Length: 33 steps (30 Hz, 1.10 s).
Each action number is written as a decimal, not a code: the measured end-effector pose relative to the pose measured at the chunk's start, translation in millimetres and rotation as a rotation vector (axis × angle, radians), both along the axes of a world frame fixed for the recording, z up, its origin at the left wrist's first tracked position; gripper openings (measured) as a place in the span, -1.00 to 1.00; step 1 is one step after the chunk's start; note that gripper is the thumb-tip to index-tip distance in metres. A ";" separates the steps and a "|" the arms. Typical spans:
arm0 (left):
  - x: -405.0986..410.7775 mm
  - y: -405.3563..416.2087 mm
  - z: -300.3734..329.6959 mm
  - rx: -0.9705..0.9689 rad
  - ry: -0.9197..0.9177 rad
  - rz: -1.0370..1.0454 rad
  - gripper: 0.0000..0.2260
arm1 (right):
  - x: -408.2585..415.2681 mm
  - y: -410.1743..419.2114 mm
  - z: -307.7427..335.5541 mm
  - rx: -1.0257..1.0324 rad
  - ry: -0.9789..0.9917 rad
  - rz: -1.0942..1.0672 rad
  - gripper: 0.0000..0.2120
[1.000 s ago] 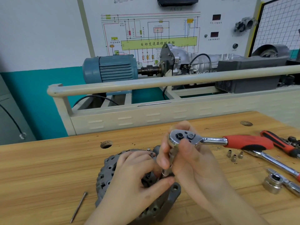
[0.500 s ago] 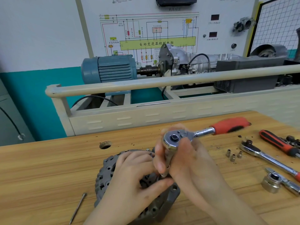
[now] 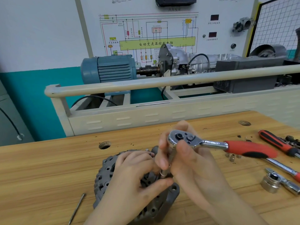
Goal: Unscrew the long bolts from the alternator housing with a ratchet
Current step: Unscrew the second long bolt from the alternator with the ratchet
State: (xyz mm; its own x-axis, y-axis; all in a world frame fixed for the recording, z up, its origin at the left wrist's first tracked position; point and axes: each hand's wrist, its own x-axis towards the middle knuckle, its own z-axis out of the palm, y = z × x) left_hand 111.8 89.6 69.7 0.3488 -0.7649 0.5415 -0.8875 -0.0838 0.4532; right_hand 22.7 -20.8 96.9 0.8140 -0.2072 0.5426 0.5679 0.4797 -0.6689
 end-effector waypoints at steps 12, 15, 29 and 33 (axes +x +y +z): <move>-1.3 1.3 1.2 0.019 0.002 0.010 -0.62 | 2.5 -1.8 0.7 0.030 -0.008 -0.065 -0.76; -0.4 0.5 1.0 0.005 0.007 0.024 -0.59 | 0.7 -2.0 0.5 0.017 -0.005 -0.104 -0.75; -1.1 1.9 2.7 0.015 0.037 0.009 -0.57 | 5.3 -5.0 -3.3 0.073 0.030 0.026 -0.65; -0.3 1.9 2.0 0.035 0.021 0.012 -0.56 | 5.0 -4.9 -1.3 0.044 0.002 -0.026 -0.71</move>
State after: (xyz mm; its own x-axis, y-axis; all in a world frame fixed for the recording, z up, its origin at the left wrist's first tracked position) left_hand 111.5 91.5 71.7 0.3687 -0.7791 0.5071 -0.8768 -0.1104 0.4680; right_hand 27.7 -25.7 95.6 0.8088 -0.2522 0.5312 0.5798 0.4932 -0.6485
